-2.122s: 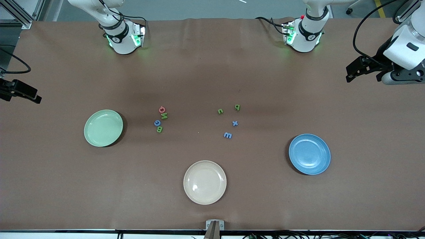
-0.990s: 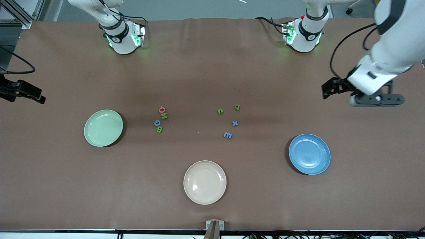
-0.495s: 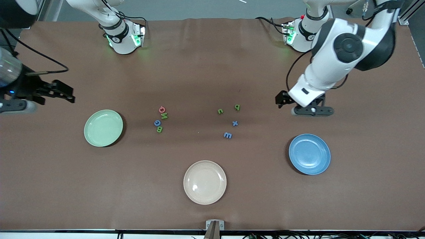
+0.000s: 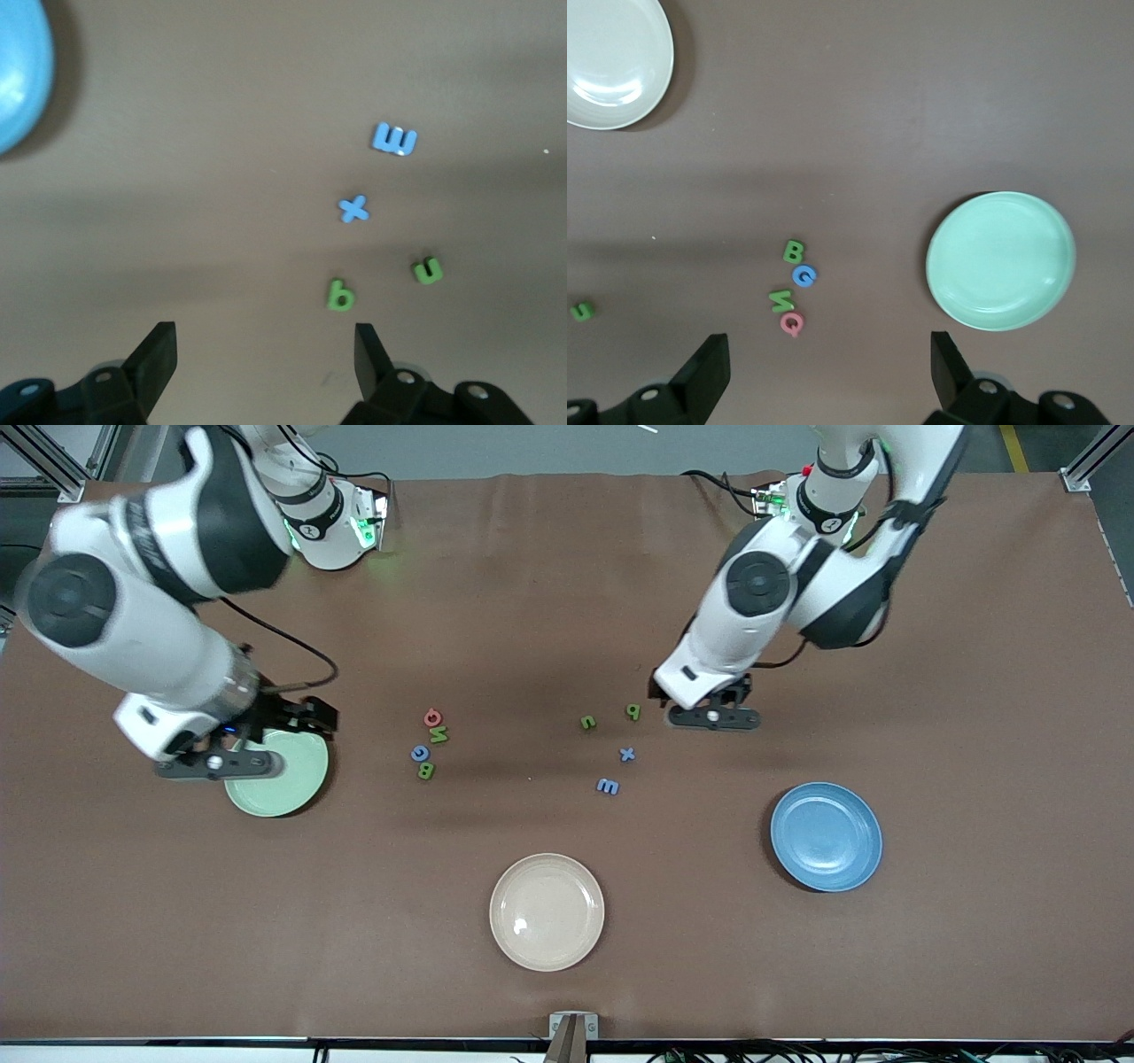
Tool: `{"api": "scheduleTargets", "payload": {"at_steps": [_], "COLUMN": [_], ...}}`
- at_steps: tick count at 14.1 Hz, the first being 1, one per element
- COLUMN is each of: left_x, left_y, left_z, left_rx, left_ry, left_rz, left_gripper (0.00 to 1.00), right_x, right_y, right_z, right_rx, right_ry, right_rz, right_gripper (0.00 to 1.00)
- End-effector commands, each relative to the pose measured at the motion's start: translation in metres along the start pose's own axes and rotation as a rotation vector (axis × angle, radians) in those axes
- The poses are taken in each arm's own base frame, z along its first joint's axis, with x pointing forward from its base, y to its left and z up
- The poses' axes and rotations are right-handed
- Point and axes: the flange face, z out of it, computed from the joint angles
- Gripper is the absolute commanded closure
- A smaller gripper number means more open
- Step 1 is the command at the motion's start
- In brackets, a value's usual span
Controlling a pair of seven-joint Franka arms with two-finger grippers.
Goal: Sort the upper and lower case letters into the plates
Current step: 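Lower the right gripper to green B while the left gripper reaches green b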
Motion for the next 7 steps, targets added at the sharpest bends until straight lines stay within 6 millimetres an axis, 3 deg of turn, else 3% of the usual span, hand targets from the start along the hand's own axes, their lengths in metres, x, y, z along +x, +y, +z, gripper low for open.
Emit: {"api": "scheduleTargets", "payload": {"at_steps": [1,4,7], "left_x": [-0.014,-0.033,-0.058], "left_y": [0.038,0.047,0.049], "left_z": [0.045,0.078,0.11], "left_rx": [0.0,-0.005,-0.048], "left_ry": [0.002,-0.01,0.018], "left_rz": [-0.046,-0.037,0.011], "left_gripper": [0.12,0.17,0.23], "right_x": [-0.01,-0.008,0.001], "right_y": [-0.014,-0.025,-0.035], "right_z": [0.062,0.125,0.173], "right_rx": [0.01,0.015,0.016], "right_ry": [0.01,0.03,0.029], "right_rz": [0.058,0.104,0.105], "right_gripper": [0.0,0.0,0.0]}}
